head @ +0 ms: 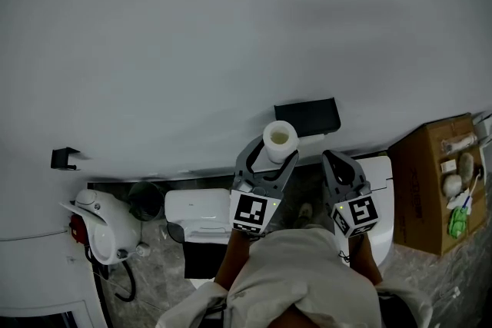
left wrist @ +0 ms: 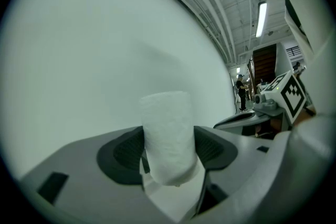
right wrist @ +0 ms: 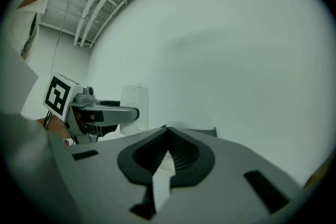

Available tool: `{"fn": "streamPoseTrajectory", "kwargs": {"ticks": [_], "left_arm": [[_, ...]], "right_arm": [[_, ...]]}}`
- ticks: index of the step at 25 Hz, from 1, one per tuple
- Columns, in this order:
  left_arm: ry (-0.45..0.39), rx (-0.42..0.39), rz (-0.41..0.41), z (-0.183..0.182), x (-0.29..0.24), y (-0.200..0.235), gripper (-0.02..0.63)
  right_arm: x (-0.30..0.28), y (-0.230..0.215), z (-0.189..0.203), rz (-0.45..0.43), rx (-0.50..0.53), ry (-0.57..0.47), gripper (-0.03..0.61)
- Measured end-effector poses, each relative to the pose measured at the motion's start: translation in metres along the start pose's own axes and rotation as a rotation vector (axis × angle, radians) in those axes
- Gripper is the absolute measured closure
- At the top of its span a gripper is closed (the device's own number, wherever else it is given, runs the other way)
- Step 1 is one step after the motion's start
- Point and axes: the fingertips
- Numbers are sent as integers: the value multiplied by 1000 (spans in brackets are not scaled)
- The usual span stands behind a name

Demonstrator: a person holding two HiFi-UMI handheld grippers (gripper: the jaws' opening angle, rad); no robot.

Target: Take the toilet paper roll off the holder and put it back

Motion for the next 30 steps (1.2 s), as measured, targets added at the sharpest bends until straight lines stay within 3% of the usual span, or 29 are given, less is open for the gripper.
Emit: {"fn": "streamPoseTrajectory", "kwargs": {"ticks": [14,30], "left_arm": [[-28,6,89,8,37,-6,313],[-23,19,120,16,63,-15,313]], "right_arm": [[23,33,8,92,3,-3,582],[38,53,14,112,2,0,581]]}}
Point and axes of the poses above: the fingertips, and each gripper's own axes: x backward along the fingers, y to its left, z out of its underside, and after that the axes turned 8 degrees about -z, right-handed
